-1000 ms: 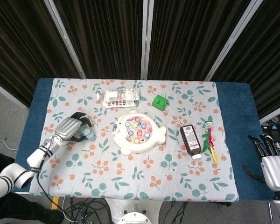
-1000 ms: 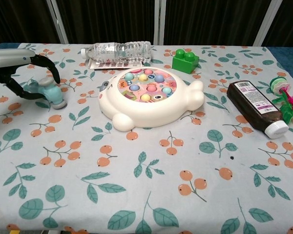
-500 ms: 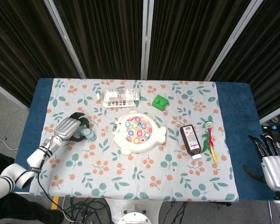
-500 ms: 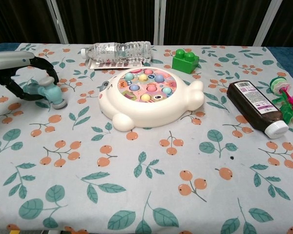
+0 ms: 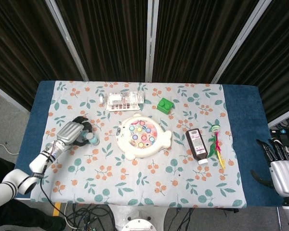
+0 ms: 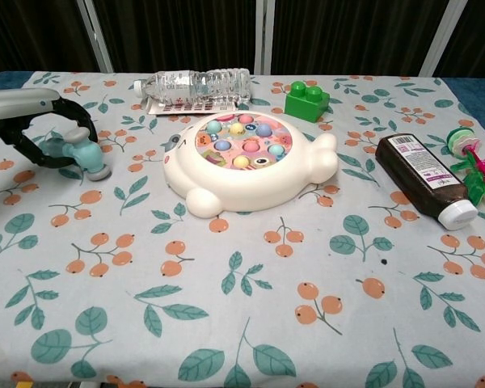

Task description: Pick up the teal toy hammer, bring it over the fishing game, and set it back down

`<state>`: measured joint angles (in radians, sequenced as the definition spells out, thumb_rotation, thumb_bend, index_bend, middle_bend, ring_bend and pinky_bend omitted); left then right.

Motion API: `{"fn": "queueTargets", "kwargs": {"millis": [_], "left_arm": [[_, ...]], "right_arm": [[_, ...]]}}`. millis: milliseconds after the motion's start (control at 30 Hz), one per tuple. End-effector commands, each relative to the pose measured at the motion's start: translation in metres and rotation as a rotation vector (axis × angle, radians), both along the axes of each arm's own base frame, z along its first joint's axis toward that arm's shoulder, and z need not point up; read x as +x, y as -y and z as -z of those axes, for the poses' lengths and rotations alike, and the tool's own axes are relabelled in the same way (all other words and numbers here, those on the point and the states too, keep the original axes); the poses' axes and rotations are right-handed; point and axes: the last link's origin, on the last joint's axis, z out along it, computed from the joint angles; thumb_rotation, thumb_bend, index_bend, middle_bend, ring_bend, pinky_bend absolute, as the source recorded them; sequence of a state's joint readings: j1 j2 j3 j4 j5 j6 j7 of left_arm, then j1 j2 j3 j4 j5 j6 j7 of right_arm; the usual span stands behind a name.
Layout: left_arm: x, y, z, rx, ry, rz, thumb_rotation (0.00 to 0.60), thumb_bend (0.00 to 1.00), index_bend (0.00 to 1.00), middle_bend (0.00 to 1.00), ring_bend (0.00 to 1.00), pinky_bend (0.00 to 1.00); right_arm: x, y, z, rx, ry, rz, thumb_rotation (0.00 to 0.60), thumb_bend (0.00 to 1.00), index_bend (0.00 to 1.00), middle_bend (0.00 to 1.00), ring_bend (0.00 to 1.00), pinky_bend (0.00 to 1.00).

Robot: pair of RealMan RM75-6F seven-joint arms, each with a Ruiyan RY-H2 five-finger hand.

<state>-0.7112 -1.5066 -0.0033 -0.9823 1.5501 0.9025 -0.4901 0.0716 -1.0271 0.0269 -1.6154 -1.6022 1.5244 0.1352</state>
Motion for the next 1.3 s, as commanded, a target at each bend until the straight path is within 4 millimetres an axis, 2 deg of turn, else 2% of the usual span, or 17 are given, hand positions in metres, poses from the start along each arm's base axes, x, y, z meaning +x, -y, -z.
{"fn": "queueTargets", "kwargs": {"millis": [33,300,600,1100,1300], "left_arm": [[-0.001,-0.001,0.0,0.015,0.007,-0.001,0.6,0.35,0.51,0.33,0.14,0.09],[-0.003,-0.001,0.0,0.03,0.039,-0.013,0.6,0.35,0.56,0.37,0.19,0.15],[-0.001,-0.001,-0.006,0.024,0.065,-0.003,0.6,0.44,0.57,0.41,0.23,0.2],[0.028,-0.007,-0.015,-0.032,0.094,0.066,0.6,0.46,0.57,0.55,0.4,0.39],[0.039,-0.011,-0.016,-0.059,0.1,0.082,0.6,0.47,0.58,0.58,0.42,0.4]], "right_arm": [[0.0,0.0,0.0,0.0,-0.001,-0.001,0.6,0.16,0.05,0.15,0.0,0.0],[0.001,0.0,0.0,0.001,-0.002,-0.001,0.6,0.16,0.05,0.16,0.0,0.0],[0.003,-0.002,0.0,0.001,-0.004,-0.006,0.6,0.16,0.05,0.16,0.0,0.0],[0.002,-0.007,-0.001,-0.005,0.0,-0.01,0.6,0.16,0.05,0.16,0.0,0.0],[0.001,-0.008,-0.002,-0.011,0.002,-0.01,0.6,0.16,0.05,0.16,0.0,0.0]]}}
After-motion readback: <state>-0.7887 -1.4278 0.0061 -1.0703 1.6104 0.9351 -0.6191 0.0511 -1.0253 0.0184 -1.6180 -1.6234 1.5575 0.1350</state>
